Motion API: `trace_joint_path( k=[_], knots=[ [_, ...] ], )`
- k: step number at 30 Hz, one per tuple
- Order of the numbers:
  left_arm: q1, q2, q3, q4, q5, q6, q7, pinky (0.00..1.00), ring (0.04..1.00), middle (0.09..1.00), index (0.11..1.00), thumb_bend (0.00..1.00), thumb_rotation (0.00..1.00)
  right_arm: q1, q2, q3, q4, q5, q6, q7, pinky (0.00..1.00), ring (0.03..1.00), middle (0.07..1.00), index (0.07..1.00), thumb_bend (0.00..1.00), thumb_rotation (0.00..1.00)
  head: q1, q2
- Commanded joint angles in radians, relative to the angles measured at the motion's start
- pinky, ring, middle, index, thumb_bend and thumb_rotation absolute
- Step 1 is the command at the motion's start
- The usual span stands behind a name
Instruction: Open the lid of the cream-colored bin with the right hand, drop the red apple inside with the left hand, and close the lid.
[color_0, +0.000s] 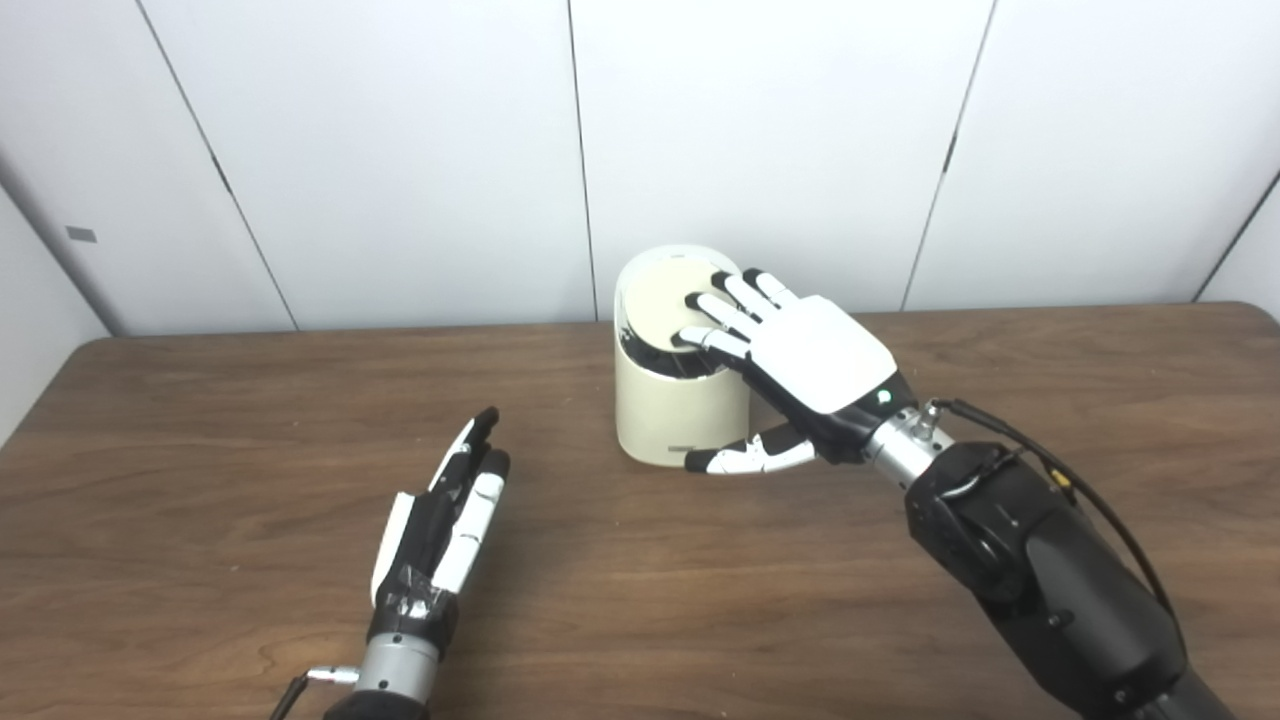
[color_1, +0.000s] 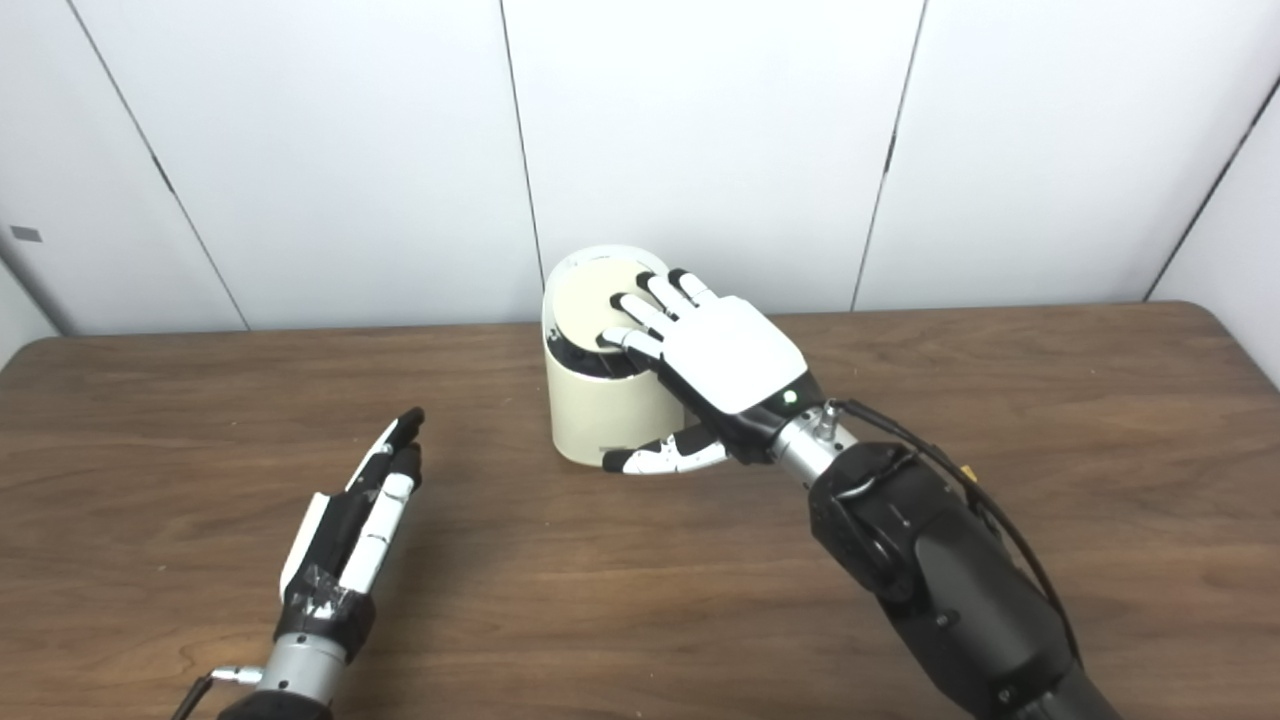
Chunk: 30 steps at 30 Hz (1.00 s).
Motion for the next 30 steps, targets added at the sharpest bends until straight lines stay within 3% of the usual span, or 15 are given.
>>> trace_joint_path(
  k=[1,11,17,30],
  knots=[
    [-0.029,0.003,0.003,-0.030,-0.006,-0.011,0.001,0.98,0.992,0.995,0.976,0.59,0.82,-0.030,0.002,-0.001,-0.017,-0.005,-0.015,0.011,1.00,1.000,0.960,0.822,0.50,0.79,0.000,0.004],
    [-0.037,0.001,-0.001,-0.036,-0.006,-0.007,0.002,0.97,0.985,0.996,0.971,0.58,0.82,-0.035,-0.009,-0.003,-0.024,-0.024,-0.001,0.094,1.00,1.000,1.000,0.754,0.49,0.95,0.005,0.005],
    [-0.041,-0.005,0.000,-0.035,-0.011,-0.007,0.004,0.97,0.981,0.995,0.962,0.60,0.80,-0.030,-0.004,-0.014,-0.014,-0.010,-0.002,0.088,1.00,1.000,1.000,0.726,0.52,0.93,0.004,-0.001],
    [-0.037,-0.001,0.006,-0.038,-0.009,-0.017,0.005,0.97,0.973,0.993,0.969,0.57,0.81,-0.002,0.062,-0.128,-0.084,0.141,0.038,0.050,1.00,1.000,0.996,0.920,0.50,0.88,0.008,-0.008]
  ],
)
